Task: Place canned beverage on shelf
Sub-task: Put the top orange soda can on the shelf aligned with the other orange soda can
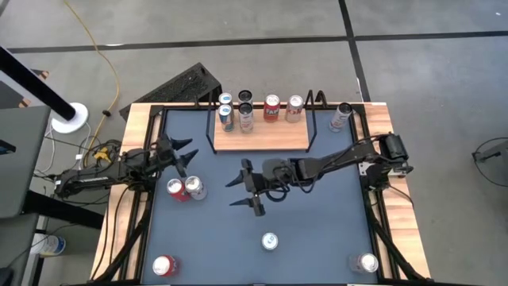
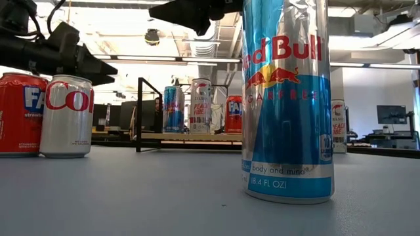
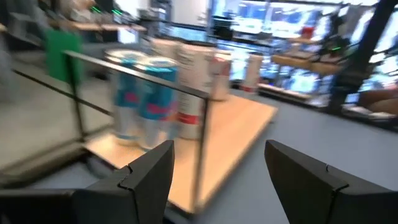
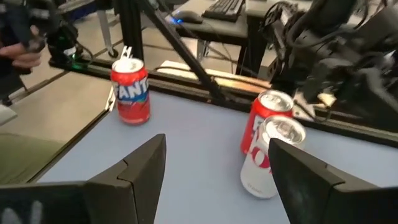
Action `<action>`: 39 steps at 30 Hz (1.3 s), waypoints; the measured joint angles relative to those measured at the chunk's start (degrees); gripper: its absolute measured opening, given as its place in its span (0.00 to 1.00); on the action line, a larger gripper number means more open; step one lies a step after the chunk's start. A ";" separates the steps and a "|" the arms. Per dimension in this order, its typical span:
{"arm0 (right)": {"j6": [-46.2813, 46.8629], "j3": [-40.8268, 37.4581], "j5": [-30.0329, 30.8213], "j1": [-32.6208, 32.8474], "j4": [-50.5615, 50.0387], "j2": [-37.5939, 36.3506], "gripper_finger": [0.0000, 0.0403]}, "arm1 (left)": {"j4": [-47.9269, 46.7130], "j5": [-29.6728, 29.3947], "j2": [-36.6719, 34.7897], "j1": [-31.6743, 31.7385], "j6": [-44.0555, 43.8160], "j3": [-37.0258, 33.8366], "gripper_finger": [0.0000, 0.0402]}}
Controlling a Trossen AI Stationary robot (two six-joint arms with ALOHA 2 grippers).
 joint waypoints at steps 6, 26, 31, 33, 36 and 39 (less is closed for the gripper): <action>0.00 0.00 0.09 -1.20 1.95 0.00 0.67 | 0.25 1.15 0.00 0.00 -12.55 0.16 0.60; 1.69 0.00 0.15 -2.03 1.75 0.26 0.67 | -56.28 30.67 31.11 -1.67 -7.60 45.75 0.60; 1.67 0.00 0.15 -1.98 1.35 0.26 0.67 | -75.78 27.23 45.02 -3.30 -6.26 56.74 0.60; 1.67 0.00 0.15 -1.98 0.64 0.26 0.67 | -79.37 26.92 48.26 -3.45 -6.56 59.25 0.60; 1.62 0.00 0.15 -2.00 -0.52 0.26 0.67 | -80.60 30.53 50.60 -3.50 -6.72 60.67 0.60; 1.47 0.00 0.15 -2.23 -1.44 0.26 0.67 | -80.35 35.63 51.27 -3.50 -6.70 60.52 0.60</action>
